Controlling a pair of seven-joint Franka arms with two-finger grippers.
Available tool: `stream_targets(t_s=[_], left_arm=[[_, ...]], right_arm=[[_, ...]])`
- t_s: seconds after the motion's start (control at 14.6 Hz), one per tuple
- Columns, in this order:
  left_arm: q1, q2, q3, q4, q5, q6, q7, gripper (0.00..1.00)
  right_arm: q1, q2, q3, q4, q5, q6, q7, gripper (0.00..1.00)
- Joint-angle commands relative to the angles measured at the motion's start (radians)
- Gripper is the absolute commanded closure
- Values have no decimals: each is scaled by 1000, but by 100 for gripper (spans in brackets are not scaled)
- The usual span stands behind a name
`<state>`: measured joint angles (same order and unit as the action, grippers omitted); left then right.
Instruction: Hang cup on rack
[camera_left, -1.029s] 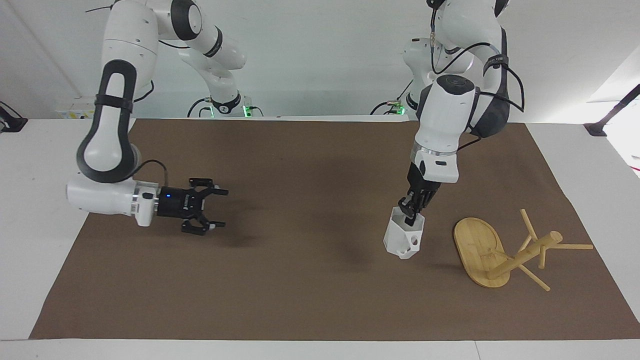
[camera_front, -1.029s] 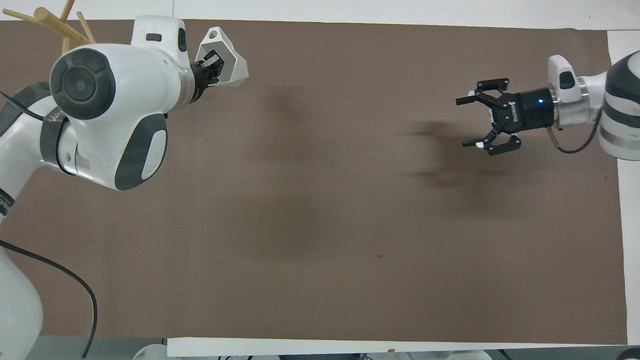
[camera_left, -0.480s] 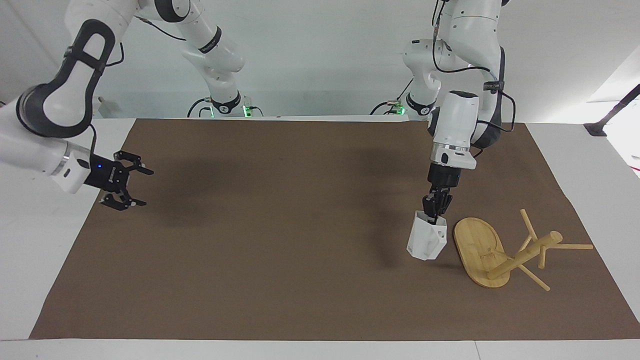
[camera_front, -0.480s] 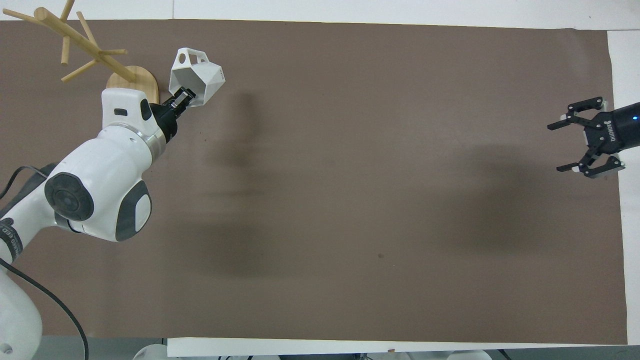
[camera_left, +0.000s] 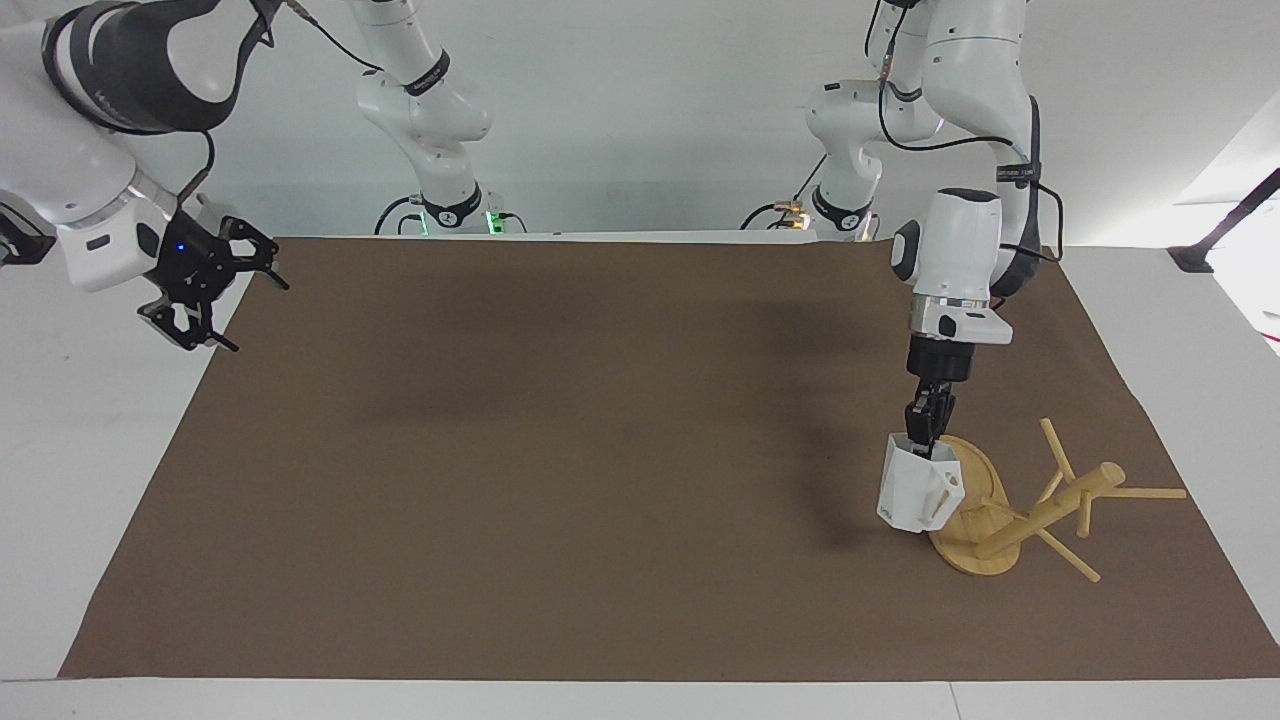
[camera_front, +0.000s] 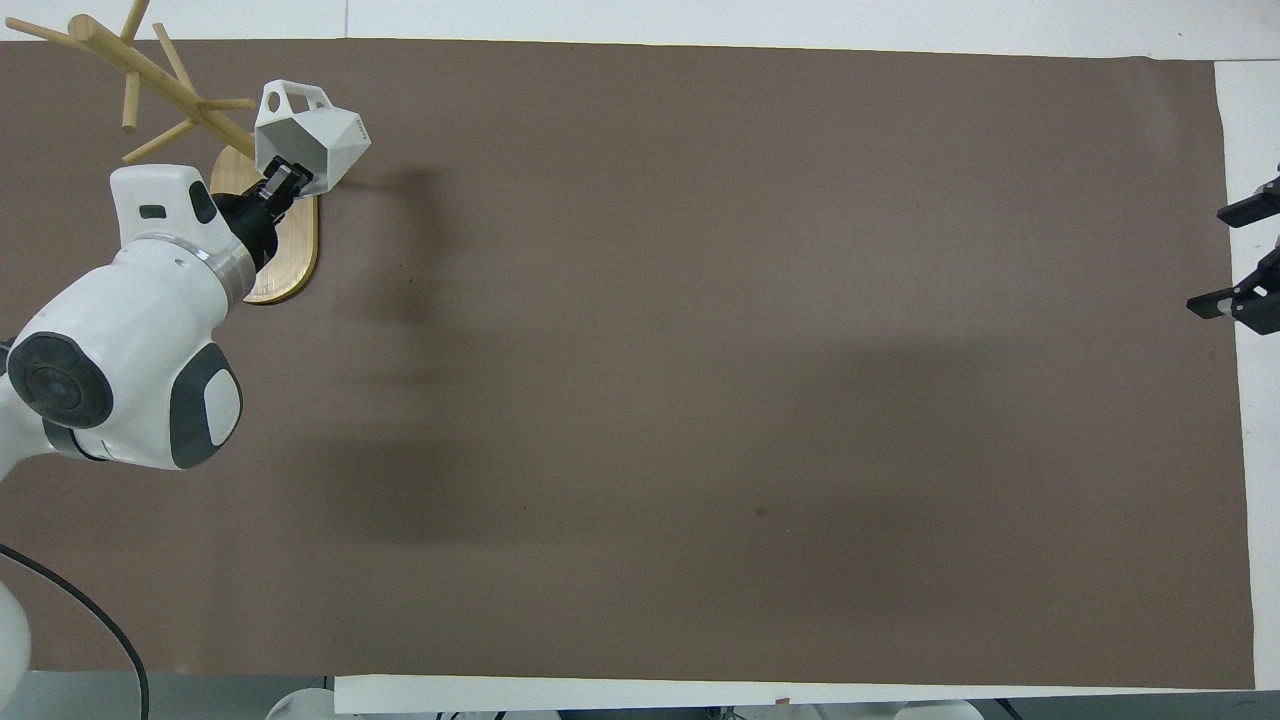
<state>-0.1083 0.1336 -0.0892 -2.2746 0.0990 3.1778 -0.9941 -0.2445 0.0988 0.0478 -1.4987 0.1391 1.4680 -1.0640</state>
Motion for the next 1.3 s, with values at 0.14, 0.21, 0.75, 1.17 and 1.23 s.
stream_targets(t_s=[0.14, 0.21, 0.75, 1.17, 1.23], left_arm=[[61, 21, -14, 30, 25, 4, 9, 100], [64, 21, -14, 37, 25, 4, 9, 100], [111, 26, -12, 52, 13, -125, 2, 88], [117, -20, -1, 116, 10, -344, 3, 0], [119, -40, 0, 147, 11, -443, 11, 0]], right_arm=[[39, -71, 1, 32, -55, -127, 506, 0], [53, -71, 9, 55, -111, -146, 571, 0], [238, -123, -96, 19, -190, -179, 843, 0], [307, -163, -160, -40, -193, -164, 895, 0], [307, -147, -160, -32, -193, -163, 894, 0]])
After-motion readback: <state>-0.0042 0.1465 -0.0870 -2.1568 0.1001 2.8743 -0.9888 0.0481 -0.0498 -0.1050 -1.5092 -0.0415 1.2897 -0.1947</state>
